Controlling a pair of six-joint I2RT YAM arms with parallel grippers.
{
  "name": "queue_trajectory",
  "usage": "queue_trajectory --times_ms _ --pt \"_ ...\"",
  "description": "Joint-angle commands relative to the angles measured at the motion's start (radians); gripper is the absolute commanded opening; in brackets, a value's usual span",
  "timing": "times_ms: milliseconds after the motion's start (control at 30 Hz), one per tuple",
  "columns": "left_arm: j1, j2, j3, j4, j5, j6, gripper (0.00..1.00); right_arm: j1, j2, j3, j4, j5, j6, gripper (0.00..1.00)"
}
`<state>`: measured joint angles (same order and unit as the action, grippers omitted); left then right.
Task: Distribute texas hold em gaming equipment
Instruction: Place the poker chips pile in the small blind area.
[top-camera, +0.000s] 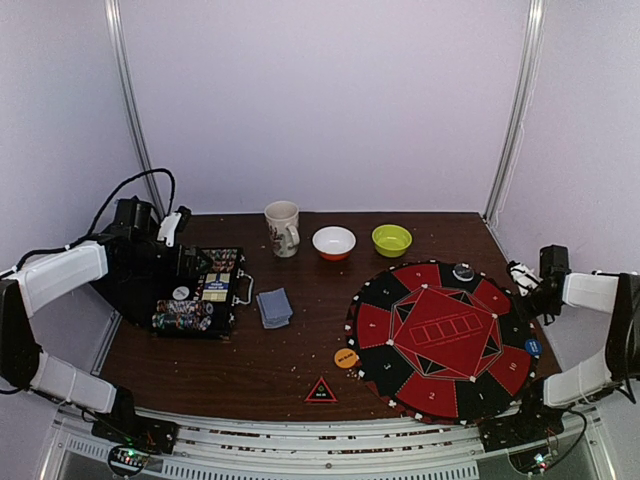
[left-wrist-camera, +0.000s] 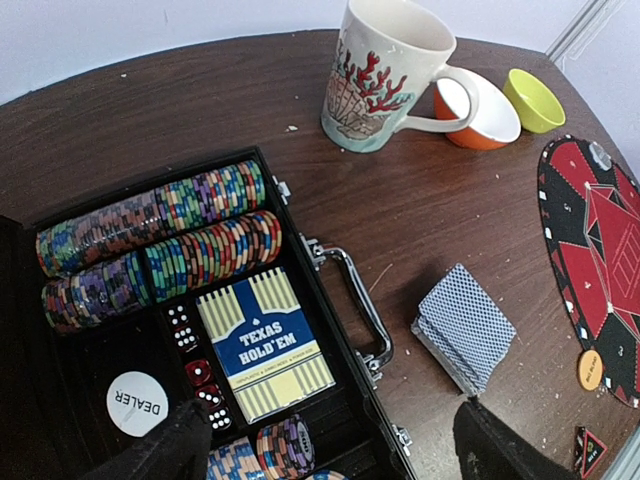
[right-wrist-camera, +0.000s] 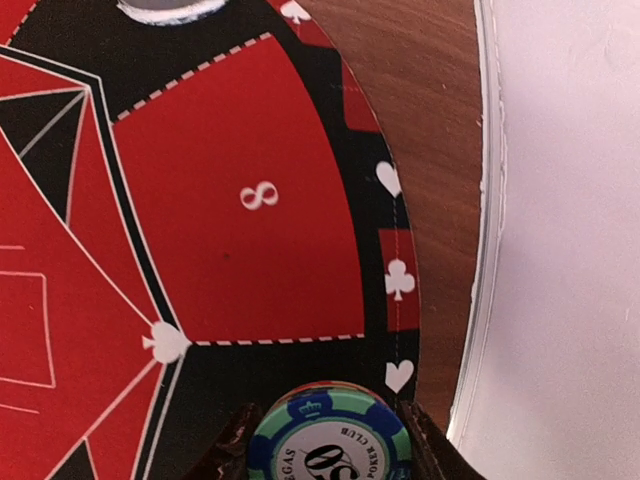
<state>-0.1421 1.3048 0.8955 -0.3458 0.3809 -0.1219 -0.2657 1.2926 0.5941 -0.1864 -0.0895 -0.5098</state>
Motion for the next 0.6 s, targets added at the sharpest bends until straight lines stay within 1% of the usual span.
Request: queue_trajectory --times_ms 0,200,333,567 --pt "0.01 -0.015 -0.007 0.033 -0.01 0.02 0.87 -0.056 -0.04 -0.055 -0.003 0.009 -0.062 0.09" --pt "0.015 -0.004 -0.007 0.032 -0.023 0.02 0.87 -0.118 -0.039 -0.102 0.021 0.016 -0.092 0.09" --pt "0.016 -0.001 -0.006 0.028 -0.026 0.021 0.87 -0.136 -0.008 -0.084 -0.007 -0.026 -0.103 0.1" --pt "0.017 -0.001 -0.006 0.026 -0.042 0.024 0.87 -0.139 0.06 -0.057 -0.052 -0.119 -0.109 0.15"
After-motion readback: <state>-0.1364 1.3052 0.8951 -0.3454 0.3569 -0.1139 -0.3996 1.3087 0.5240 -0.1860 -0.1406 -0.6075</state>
